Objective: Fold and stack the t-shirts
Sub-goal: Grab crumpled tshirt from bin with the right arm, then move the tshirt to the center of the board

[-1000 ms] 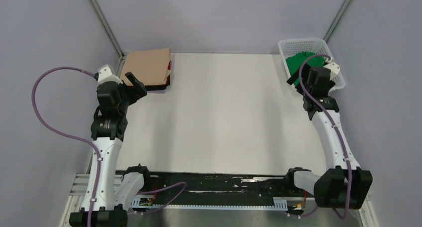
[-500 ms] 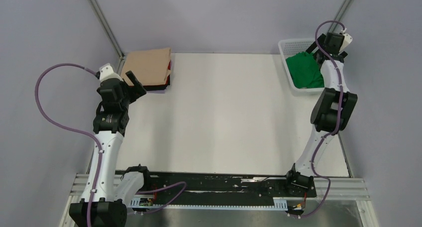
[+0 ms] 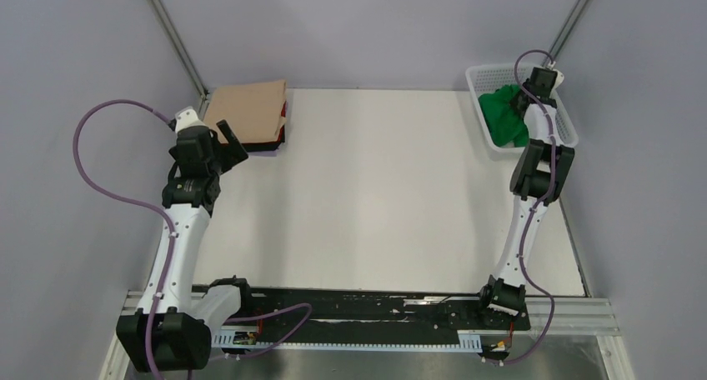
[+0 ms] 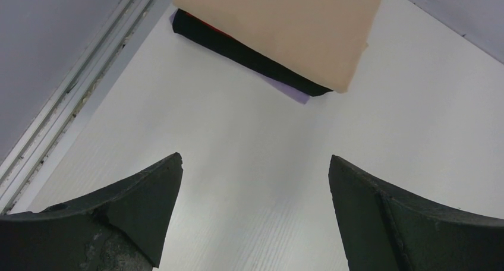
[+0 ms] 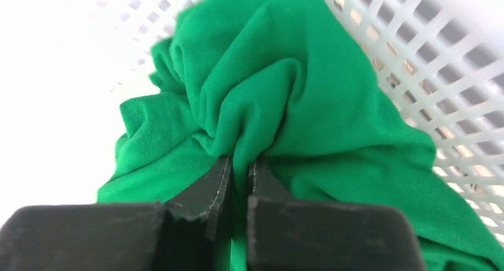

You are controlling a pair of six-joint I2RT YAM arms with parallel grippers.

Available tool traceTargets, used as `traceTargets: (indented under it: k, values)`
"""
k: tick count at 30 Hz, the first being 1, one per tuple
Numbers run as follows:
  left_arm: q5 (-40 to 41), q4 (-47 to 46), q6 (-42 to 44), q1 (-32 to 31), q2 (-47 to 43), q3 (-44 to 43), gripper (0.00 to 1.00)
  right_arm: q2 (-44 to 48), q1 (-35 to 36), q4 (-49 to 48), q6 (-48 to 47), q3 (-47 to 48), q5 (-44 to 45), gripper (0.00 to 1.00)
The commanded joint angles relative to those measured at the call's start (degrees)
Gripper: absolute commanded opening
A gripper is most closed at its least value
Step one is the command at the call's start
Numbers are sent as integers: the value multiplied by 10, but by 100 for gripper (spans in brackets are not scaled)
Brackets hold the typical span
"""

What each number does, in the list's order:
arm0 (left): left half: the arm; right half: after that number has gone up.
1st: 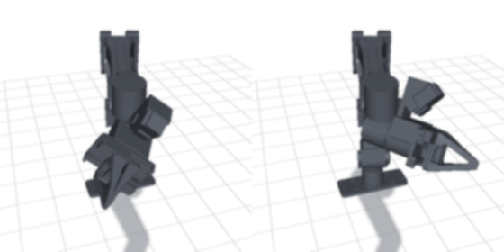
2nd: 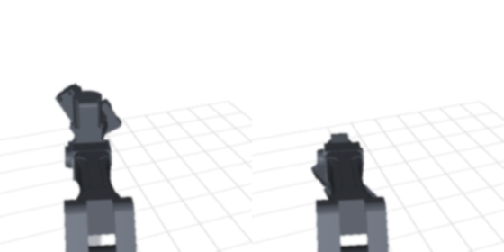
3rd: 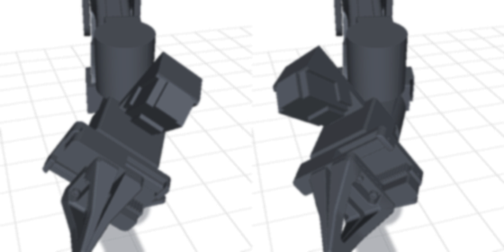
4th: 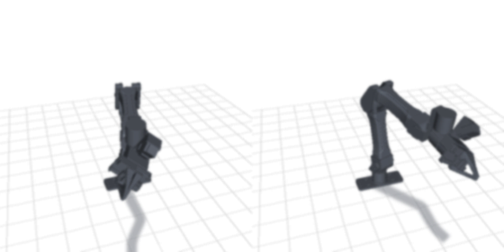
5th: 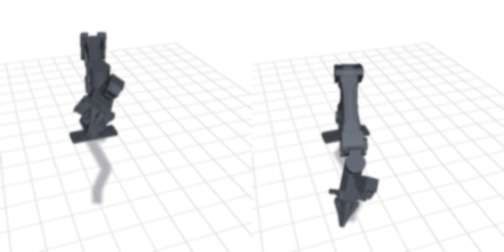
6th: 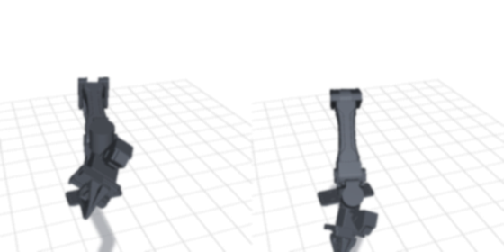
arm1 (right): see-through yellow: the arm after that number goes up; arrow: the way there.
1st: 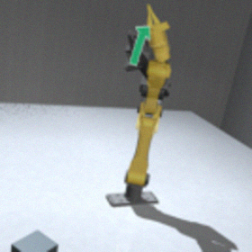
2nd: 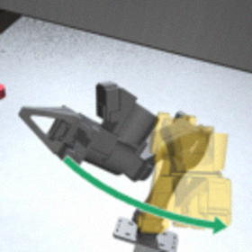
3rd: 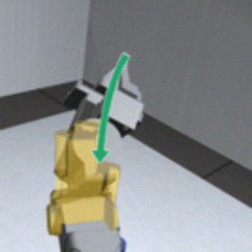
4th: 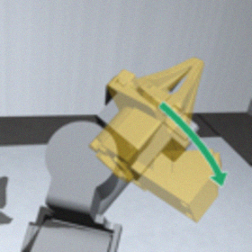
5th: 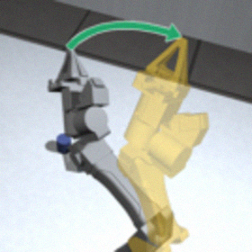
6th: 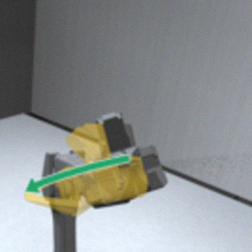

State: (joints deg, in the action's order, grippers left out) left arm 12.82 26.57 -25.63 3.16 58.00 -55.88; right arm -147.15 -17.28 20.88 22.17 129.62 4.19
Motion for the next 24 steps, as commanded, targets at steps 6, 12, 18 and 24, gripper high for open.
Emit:
traceTargets:
  k: [6,12,18,24]
  values:
    - [-1,-20,-11,3,-67,-5,100,193,12,-27,-18,47,-76,0]
    - [-40,-30,-27,3,-103,6,100,377,42,-33,-28,-59,-250,0]
    - [-90,-44,-42,3,-111,16,100,495,133,-57,-31,-133,-431,0]
    - [-123,-33,-46,3,-106,16,100,525,244,-57,-44,-150,-581,0]
